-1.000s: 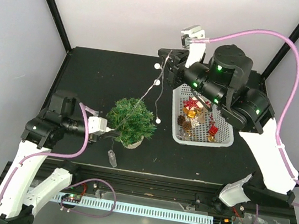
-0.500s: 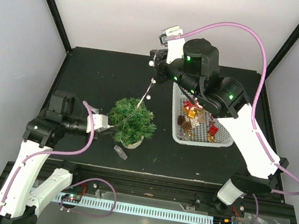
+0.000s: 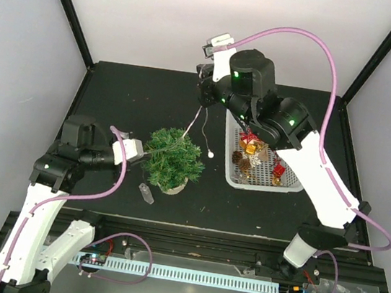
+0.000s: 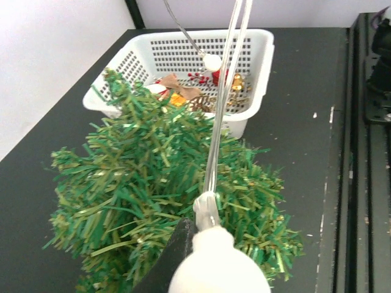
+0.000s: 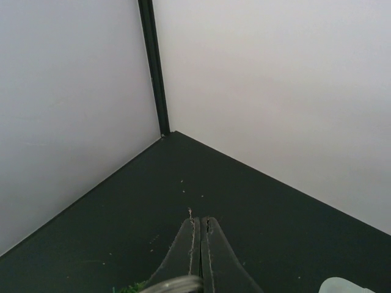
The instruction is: Decorate the small christmas tree
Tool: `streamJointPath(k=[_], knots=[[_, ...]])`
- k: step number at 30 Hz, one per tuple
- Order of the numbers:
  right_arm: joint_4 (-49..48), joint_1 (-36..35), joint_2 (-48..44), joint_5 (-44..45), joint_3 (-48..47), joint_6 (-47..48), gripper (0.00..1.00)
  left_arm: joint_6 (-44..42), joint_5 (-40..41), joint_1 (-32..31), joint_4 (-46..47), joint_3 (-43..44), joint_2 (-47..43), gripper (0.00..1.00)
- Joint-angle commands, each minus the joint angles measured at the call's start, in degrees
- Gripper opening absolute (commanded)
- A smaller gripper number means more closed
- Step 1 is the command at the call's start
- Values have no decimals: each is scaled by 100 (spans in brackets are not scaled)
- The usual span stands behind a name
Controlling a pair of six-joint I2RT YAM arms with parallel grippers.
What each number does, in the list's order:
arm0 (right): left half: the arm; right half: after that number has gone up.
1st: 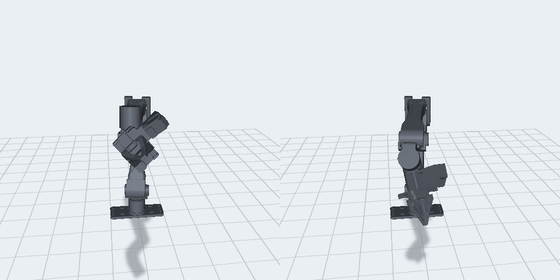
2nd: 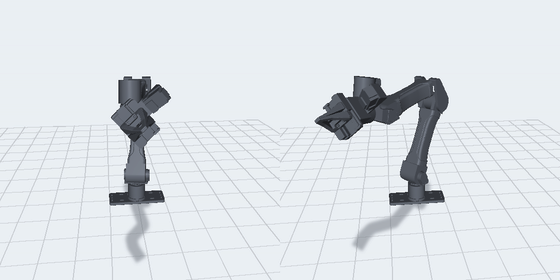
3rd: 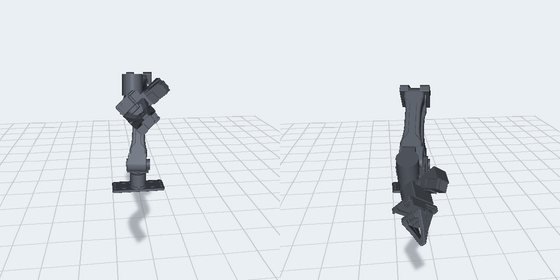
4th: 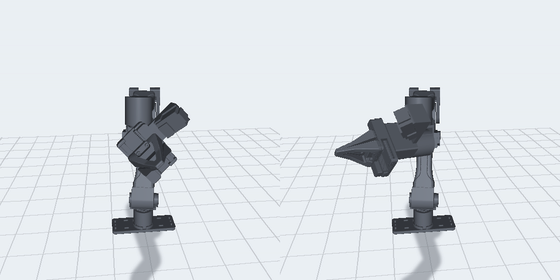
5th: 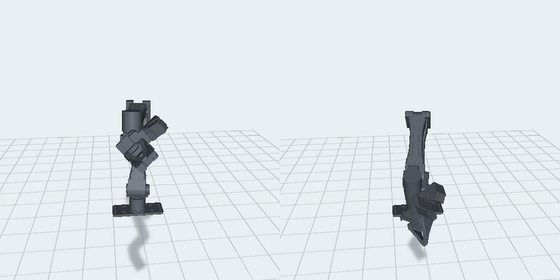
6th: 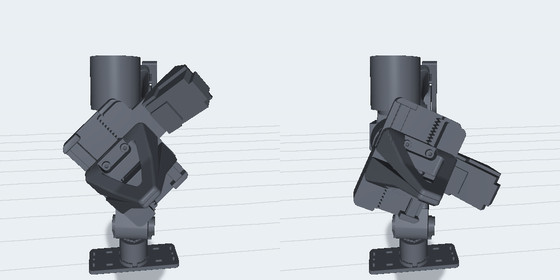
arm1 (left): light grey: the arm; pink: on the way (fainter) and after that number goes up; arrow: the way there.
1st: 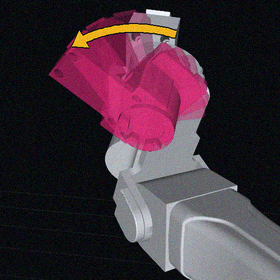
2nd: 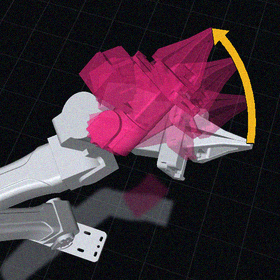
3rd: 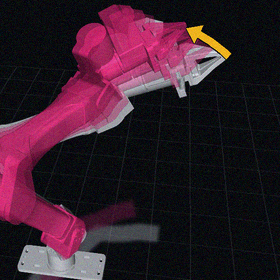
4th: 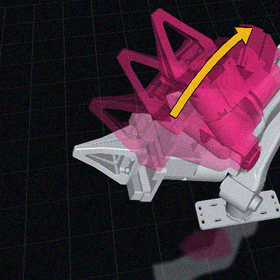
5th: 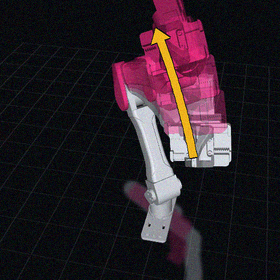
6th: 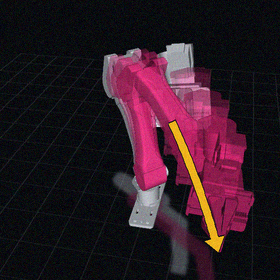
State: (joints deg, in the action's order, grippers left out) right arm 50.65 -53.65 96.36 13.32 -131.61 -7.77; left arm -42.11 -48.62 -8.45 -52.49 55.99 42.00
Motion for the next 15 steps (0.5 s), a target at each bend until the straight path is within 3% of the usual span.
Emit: streamJointPath(k=[1,15], knots=[[62,-29,177,398,-227,111,1,252,368,91,364,-42,-16,2],[70,-15,503,907,-386,298,1,455,628,216,938,-542,-34,2]])
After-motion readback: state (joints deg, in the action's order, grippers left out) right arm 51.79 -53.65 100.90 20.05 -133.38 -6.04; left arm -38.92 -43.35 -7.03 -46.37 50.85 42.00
